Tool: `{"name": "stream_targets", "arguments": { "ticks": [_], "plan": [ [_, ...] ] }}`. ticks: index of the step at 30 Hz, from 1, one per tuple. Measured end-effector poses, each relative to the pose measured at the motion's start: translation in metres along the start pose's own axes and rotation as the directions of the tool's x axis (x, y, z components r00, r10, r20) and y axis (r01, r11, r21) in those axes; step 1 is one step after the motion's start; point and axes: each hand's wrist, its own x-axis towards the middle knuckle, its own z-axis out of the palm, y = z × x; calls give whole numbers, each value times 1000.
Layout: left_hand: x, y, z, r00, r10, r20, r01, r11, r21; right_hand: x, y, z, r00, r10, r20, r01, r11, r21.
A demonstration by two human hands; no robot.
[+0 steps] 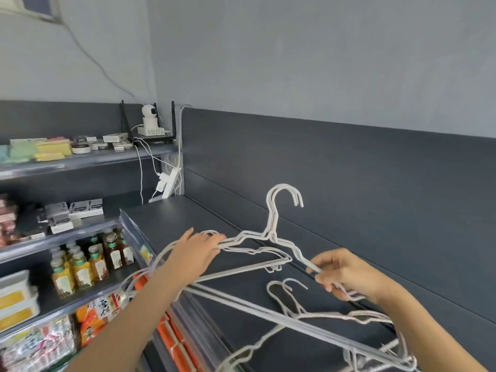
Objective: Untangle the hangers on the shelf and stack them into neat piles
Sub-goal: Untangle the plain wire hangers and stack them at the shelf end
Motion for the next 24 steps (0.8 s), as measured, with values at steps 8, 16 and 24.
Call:
{"name": "stream_targets", "arguments": {
  "ticks": [8, 16, 24],
  "plan": [
    [10, -78, 40, 996, -55, 71, 66, 982, -177, 121, 1, 23, 958, -83, -274, -93, 815, -573],
    [32, -135, 88, 928, -306, 213, 343, 924, -166, 156, 50, 43, 916, -153, -371, -199, 630, -751],
    [55, -155, 135, 878, -354, 321, 389, 920, -51, 131, 103, 55, 934, -17, -356, -259, 654, -711]
  ]
}}
